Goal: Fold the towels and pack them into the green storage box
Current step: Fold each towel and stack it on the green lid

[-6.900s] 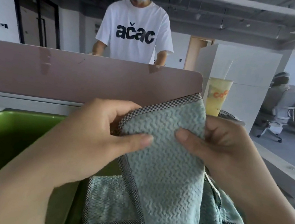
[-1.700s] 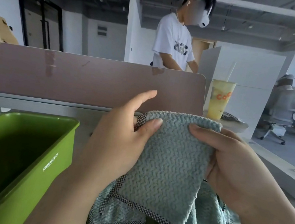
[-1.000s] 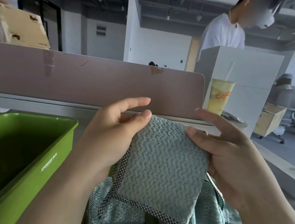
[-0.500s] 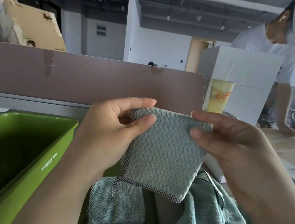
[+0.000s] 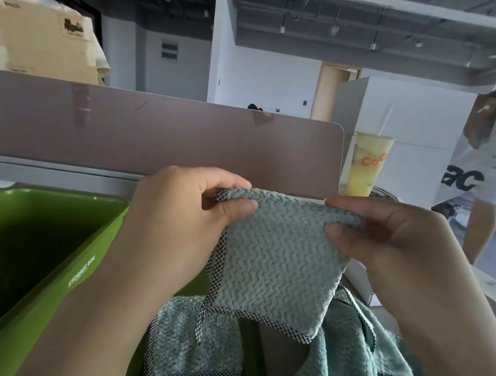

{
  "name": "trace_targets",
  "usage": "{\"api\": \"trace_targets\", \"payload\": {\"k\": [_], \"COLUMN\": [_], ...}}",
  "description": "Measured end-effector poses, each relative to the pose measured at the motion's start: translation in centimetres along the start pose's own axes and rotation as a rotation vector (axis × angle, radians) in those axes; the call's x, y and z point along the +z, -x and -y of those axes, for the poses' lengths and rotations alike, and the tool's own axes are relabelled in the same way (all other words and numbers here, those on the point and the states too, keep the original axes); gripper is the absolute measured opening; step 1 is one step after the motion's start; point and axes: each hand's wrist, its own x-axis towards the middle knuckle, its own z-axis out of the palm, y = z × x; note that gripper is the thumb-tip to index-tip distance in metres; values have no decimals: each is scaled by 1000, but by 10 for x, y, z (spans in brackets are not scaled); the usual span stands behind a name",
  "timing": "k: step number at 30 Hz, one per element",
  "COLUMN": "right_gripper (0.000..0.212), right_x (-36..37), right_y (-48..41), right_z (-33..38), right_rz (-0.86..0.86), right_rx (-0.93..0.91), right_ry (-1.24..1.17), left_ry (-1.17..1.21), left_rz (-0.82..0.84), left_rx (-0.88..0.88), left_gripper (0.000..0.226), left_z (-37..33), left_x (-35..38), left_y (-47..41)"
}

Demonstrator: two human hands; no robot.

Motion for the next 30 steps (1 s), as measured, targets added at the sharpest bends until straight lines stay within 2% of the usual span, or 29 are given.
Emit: {"api": "trace_targets", "payload": {"k": [3, 6, 8, 10, 13, 15, 17, 19, 20, 21, 22, 24, 25, 26, 30], "right_gripper": [25, 14, 8, 3, 13, 21, 26, 27, 26, 25, 25, 23, 22, 21, 25], "right_x": [0, -1, -3, -4, -1, 5, 11, 16, 17, 17, 17, 16, 15, 15, 21], "right_y": [-1, -2, 0, 1, 0, -3, -4, -3, -3, -3, -4, -5, -6, -7, -8], "right_z": [-2, -1, 4, 9, 3, -3, -7, -8, -8, -8, -9, -11, -12, -12, -14], "right_rz": [-12, 2, -2, 25, 144, 132, 92, 62, 52, 40, 30, 11, -4, -17, 42], "right_rx": [8, 35, 22, 30, 89, 202, 288, 342, 362, 372, 379, 369, 364, 370, 526], "right_ry": [7, -12, 28, -8, -337, -546, -612, -651, -662, -660, -656, -597, -546, -525, -758], "left_ry": [-10, -12, 37, 151, 417, 570, 706, 849, 1004, 1004, 924, 821, 829, 831, 783], "left_rz": [4, -6, 10, 53, 96, 136, 207, 386, 280, 239, 290, 618, 680, 679, 482], "left_rx": [23, 47, 39, -20, -160, -326, -463, -384, -519, -538, -510, -368, -476, -568, -650], "left_gripper": [4, 8, 21, 32, 38, 36, 32, 45, 51, 48, 47, 47, 41, 40, 47], "left_z": [-1, -6, -5, -4, -4, -7, -17, -11, -8, -3, -1, -4, -9, -10, 0], "left_x": [1, -1, -2, 0, 9, 13, 20, 21, 19, 16, 17, 13, 12, 18, 27], "left_y": [0, 0, 0, 0, 1, 8, 4, 9, 8, 10, 13, 22, 19, 11, 5]}}
